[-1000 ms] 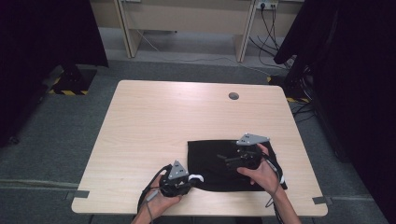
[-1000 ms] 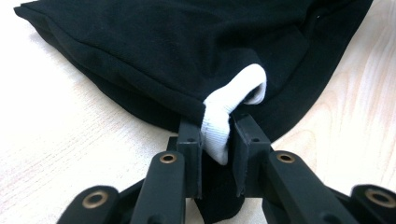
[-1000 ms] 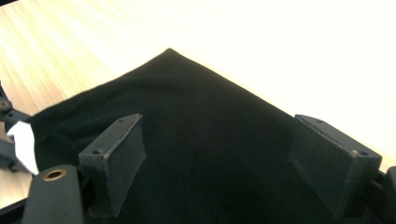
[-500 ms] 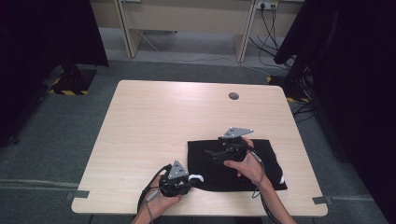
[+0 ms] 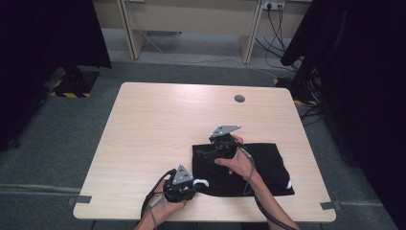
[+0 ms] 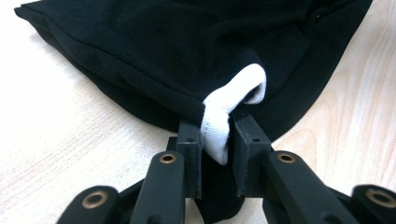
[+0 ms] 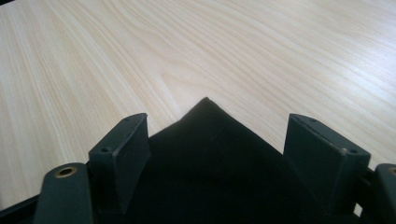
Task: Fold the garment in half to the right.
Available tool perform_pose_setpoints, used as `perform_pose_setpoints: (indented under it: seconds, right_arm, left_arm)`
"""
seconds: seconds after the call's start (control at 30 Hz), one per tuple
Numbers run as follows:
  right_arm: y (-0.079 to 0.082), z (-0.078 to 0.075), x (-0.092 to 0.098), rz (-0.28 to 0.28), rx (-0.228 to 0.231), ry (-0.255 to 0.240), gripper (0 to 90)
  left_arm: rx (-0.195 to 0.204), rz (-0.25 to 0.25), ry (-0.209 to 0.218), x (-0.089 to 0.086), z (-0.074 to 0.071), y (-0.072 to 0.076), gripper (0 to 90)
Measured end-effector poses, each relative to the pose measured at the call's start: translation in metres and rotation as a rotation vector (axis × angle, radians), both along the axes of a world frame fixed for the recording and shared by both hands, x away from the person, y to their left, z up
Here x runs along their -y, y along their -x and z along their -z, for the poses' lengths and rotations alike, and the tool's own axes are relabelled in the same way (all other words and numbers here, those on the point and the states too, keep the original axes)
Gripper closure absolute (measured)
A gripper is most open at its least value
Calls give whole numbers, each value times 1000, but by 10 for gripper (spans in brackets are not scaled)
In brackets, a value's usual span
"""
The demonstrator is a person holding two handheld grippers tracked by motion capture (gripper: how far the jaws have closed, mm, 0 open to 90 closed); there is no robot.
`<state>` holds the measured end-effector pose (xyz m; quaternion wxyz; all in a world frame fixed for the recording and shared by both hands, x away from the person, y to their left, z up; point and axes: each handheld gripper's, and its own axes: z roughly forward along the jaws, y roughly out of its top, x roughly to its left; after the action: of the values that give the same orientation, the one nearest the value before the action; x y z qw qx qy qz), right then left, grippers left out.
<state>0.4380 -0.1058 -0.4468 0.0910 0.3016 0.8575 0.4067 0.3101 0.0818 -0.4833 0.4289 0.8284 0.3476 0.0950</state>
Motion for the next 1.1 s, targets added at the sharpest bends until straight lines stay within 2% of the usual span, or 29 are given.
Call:
perform_pose_setpoints:
  seconds: [0.1,0.2,0.23,0.3,0.43,0.63,0.77,0.87,0.9,0.93,1.03,1.1]
  right_arm:
    - [-4,3,-7,-8,-8,13,245]
    - [-9,6,-15,-16,-15,29,255]
    - [-10,7,-17,-22,-21,33,258]
    - [-13,8,-21,-25,-25,45,263]
    - [-17,12,-27,-31,-34,64,297]
    - [-20,17,-33,-40,-43,88,386]
    - [-21,22,-33,-63,-46,113,487]
    - [-20,23,-32,-66,-30,111,609]
    - [-20,23,-32,-66,-30,111,609]
    - [-21,23,-31,-72,-31,109,659]
    - [-20,24,-31,-92,-42,95,787]
    - [-20,24,-31,-93,-46,94,800]
  left_arm:
    - [-15,6,11,1,0,1,745]
    - [-1,5,3,0,0,0,745]
    - [17,7,-6,-1,0,-1,745]
    - [16,0,-10,-1,0,0,745]
    - [3,6,-1,0,0,1,745]
    - [5,9,-3,0,0,1,745]
    - [16,11,-8,1,0,1,746]
    - [22,10,-15,1,0,2,750]
    - [22,10,-15,1,0,2,753]
    - [23,9,-15,1,0,2,753]
    - [7,9,-1,0,0,1,764]
    - [1,9,7,-1,0,0,772]
